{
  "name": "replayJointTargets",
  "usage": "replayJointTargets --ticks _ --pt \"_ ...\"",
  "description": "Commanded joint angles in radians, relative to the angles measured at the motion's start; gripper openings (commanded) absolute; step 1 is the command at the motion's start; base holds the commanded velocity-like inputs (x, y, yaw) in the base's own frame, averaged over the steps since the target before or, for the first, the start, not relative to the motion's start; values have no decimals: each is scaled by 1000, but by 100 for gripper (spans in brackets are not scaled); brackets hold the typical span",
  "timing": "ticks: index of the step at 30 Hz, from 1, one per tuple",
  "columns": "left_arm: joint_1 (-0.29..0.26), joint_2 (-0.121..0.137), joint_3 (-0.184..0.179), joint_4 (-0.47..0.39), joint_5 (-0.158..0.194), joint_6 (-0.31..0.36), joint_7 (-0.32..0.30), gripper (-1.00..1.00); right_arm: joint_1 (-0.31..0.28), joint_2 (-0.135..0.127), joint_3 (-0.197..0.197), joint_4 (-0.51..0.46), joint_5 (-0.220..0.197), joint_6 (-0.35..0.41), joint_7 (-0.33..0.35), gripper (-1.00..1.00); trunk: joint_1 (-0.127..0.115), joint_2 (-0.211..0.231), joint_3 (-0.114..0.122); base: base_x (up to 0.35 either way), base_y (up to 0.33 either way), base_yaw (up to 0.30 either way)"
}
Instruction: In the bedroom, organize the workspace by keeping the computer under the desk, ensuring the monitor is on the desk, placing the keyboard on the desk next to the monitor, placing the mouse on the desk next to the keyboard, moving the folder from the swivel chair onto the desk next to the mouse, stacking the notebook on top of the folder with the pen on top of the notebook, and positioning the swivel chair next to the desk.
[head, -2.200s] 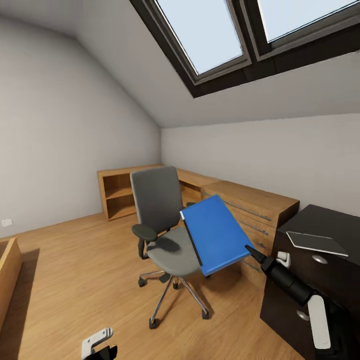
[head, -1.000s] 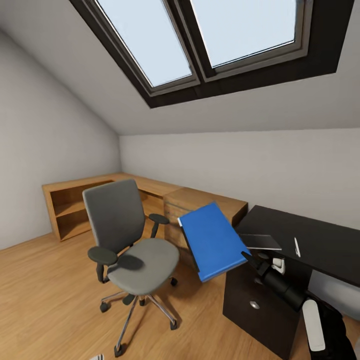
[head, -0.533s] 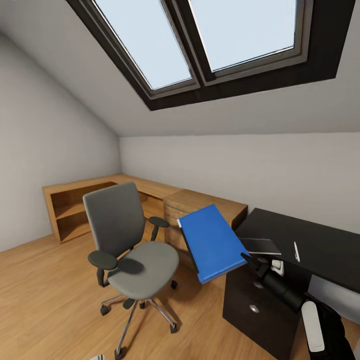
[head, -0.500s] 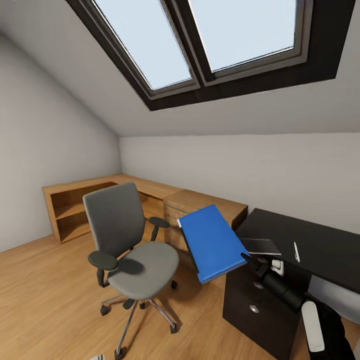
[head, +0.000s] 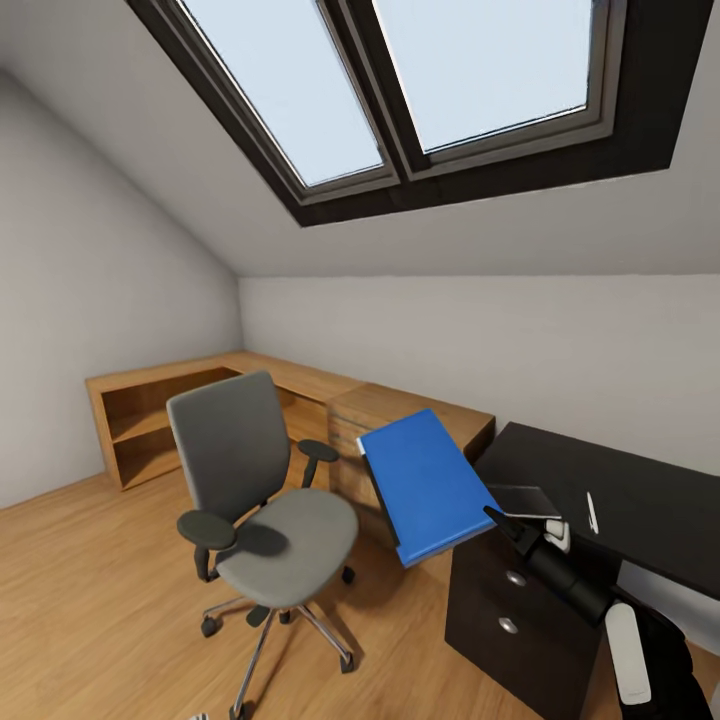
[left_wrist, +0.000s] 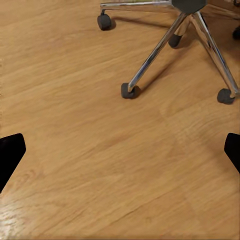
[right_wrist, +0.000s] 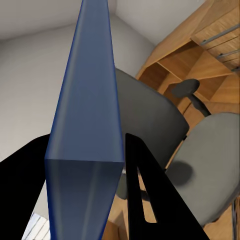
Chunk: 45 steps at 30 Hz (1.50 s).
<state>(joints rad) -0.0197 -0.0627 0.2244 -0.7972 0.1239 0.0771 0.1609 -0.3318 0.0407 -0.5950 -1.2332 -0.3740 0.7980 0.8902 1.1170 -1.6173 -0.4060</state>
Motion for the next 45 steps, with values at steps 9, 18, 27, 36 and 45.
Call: replayJointTargets --ticks 9,18,27,36,45 --pt "0 -2 0 20 10 4 2 100 -1 1 -3 0 1 3 3 -100 -35 63 27 0 0 0" --pt "0 -2 0 21 10 4 2 100 -1 1 -5 1 1 10 3 -100 -69 126 55 0 0 0" --pt "0 0 1 21 10 3 2 100 -1 2 -12 3 1 10 3 -100 -104 189 83 0 0 0" --pt "0 1 1 21 10 2 2 100 -1 4 -12 3 2 5 1 -100 -104 189 72 0 0 74" --pt "0 1 1 21 10 1 2 100 -1 3 -12 16 2 3 -1 -100 -104 189 59 0 0 107"
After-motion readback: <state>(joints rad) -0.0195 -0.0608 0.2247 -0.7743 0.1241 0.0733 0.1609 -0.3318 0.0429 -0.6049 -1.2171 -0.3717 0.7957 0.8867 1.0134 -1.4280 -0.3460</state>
